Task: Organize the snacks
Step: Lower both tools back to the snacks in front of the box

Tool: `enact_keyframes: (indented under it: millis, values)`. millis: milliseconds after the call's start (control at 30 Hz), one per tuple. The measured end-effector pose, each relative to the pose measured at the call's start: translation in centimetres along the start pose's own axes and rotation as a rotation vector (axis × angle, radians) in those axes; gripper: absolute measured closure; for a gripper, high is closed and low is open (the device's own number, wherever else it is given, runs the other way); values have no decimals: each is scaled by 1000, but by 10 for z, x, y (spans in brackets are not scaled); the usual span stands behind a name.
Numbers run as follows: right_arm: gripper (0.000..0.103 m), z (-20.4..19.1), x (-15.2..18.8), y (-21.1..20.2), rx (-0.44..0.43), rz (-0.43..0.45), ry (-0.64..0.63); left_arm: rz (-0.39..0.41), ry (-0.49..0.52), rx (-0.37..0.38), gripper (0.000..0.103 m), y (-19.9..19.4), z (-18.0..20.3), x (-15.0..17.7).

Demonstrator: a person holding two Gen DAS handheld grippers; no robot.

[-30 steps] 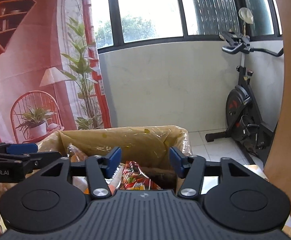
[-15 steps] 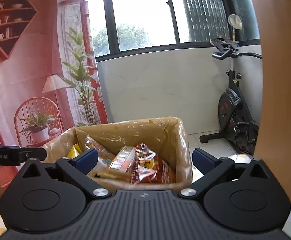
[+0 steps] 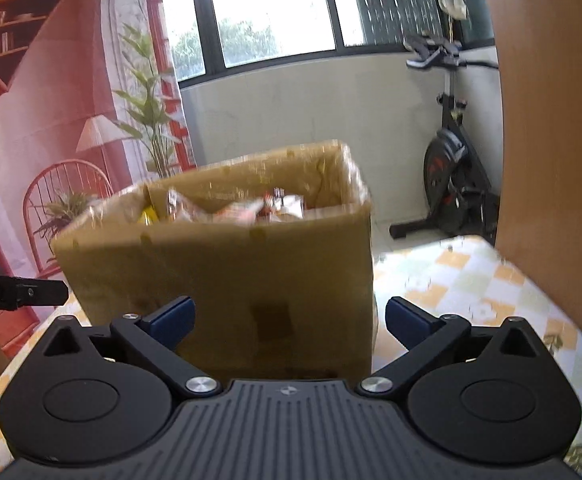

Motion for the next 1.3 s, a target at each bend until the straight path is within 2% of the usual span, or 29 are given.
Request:
enact_keyframes:
  millis: [267, 467, 667, 800, 1067, 1300]
  values:
    - [0, 6, 44, 8, -41, -119, 15, -12, 12, 29, 0, 4, -4, 34]
    - [0, 7, 69, 14, -33, -215, 17, -23, 69, -13, 0, 7, 0, 50]
    - [12, 9, 90, 22, -50, -325, 73, -24, 12, 35, 0, 10, -13, 60]
    - [28, 0, 102, 24, -64, -380, 55, -17, 13, -2, 0, 14, -21, 66]
    - [36, -29, 120, 36, -94, -462, -39, -61, -33, 20, 0, 22, -33, 79]
    - [36, -36, 126, 46, -53, -472, -99, -88, -85, 67, 0, 27, -38, 89]
Point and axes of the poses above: each gripper's, at about its wrist camera, not at the fingertips, and y roughly the way its jaws point, z to its right, x to its underside, the point moved 3 cm from there along y, roughly the way its jaws point, and after that the axes turned 1 degree about x, right-handed, at the moved point
